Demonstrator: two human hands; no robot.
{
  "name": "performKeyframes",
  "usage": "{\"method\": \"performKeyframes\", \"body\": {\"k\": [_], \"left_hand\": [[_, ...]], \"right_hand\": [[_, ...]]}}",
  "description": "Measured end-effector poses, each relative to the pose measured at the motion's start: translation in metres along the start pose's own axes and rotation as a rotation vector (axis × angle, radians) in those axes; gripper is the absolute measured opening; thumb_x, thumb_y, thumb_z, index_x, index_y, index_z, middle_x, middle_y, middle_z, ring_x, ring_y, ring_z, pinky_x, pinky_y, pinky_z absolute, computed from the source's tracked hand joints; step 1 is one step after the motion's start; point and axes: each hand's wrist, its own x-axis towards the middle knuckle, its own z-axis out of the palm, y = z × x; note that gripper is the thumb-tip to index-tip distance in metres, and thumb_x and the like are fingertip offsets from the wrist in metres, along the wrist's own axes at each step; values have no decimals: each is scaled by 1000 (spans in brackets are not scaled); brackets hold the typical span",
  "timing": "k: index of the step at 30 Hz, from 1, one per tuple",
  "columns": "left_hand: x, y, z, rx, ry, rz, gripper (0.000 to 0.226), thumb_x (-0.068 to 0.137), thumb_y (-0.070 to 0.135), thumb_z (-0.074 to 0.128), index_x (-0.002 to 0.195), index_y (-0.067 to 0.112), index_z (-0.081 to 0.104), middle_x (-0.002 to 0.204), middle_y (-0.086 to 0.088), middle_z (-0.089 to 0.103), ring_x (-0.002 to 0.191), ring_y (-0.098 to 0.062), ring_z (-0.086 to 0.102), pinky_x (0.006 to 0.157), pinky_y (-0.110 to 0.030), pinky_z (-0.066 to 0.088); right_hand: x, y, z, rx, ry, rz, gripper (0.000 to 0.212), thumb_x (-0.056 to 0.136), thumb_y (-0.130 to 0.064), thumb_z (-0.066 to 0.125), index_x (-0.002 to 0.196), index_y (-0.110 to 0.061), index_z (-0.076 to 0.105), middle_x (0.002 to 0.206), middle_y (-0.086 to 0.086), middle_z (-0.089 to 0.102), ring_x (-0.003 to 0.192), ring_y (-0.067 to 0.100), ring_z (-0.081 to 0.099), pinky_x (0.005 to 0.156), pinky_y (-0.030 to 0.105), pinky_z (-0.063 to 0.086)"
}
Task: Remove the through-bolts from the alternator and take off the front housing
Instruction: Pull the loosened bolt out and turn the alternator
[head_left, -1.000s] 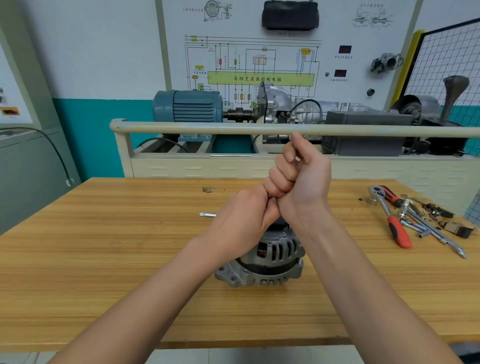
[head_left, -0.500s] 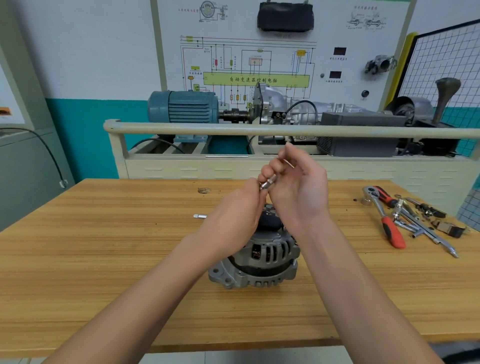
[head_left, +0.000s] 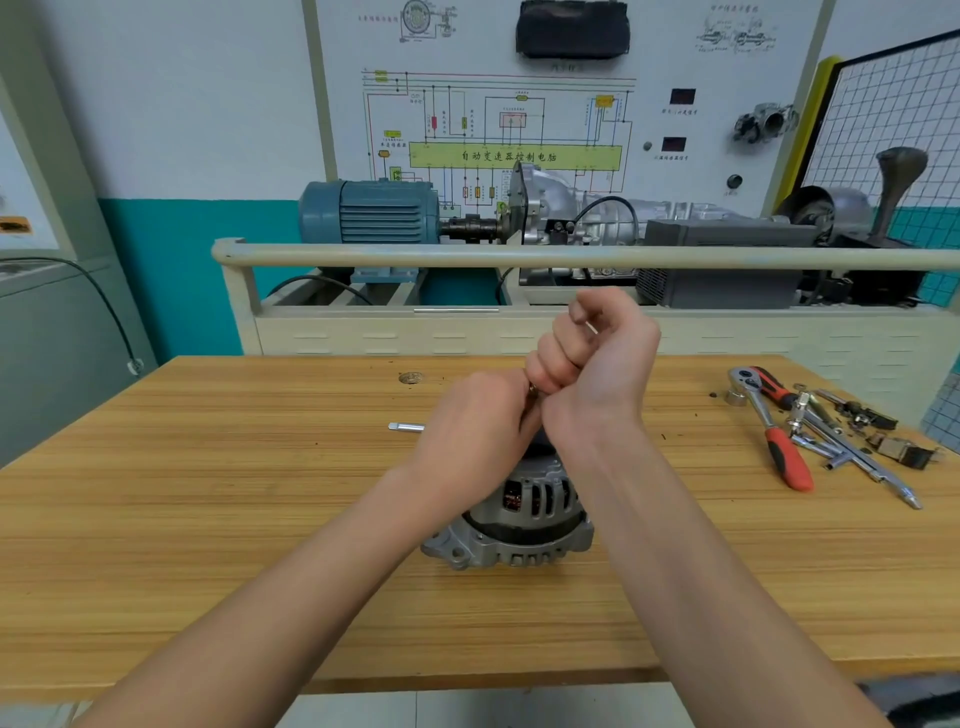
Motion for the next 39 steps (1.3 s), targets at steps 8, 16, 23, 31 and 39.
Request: {"method": "performKeyframes", "body": {"k": [8, 16, 23, 31, 39], "left_hand": [[0, -8, 1, -171, 9, -26, 43, 90, 8, 55, 55, 20, 34, 47, 5, 35, 45, -12, 30, 49, -32, 23], [4, -3, -8, -398, -173, -42, 46, 90, 2, 54, 56, 20, 29, 46, 11, 25, 44, -7, 23, 47, -24, 21], [5, -2, -21, -289, -66, 13, 28, 101, 24, 41, 81, 6, 51, 61, 4, 44, 52, -11, 36, 51, -27, 31], [2, -11, -17, -233, -32, 25, 24, 101, 25, 40, 89, 12, 56, 75, -2, 59, 69, -18, 54, 64, -36, 43], [12, -33, -36, -367, -38, -89, 21, 98, 19, 49, 113, 12, 61, 86, 9, 63, 77, 7, 58, 73, -11, 47]], "right_hand": [[8, 2, -5, -71, -248, 13, 43, 82, -25, 60, 58, -19, 26, 37, -9, 19, 32, 7, 12, 37, 15, 13], [22, -10, -11, -71, -556, 147, 44, 84, -37, 55, 49, -23, 32, 44, -7, 11, 34, 9, 7, 36, 11, 12], [23, -21, -30, -83, -491, 1, 9, 84, -12, 51, 77, -10, 45, 66, 1, 42, 64, 16, 49, 68, 26, 46], [19, -23, -43, -930, -324, -251, 10, 87, -23, 66, 83, -14, 66, 69, -5, 60, 65, 11, 56, 66, 30, 50], [27, -20, -55, -843, -277, -224, 7, 87, -15, 67, 80, -12, 67, 57, -9, 57, 54, 7, 52, 58, 25, 47]]}}
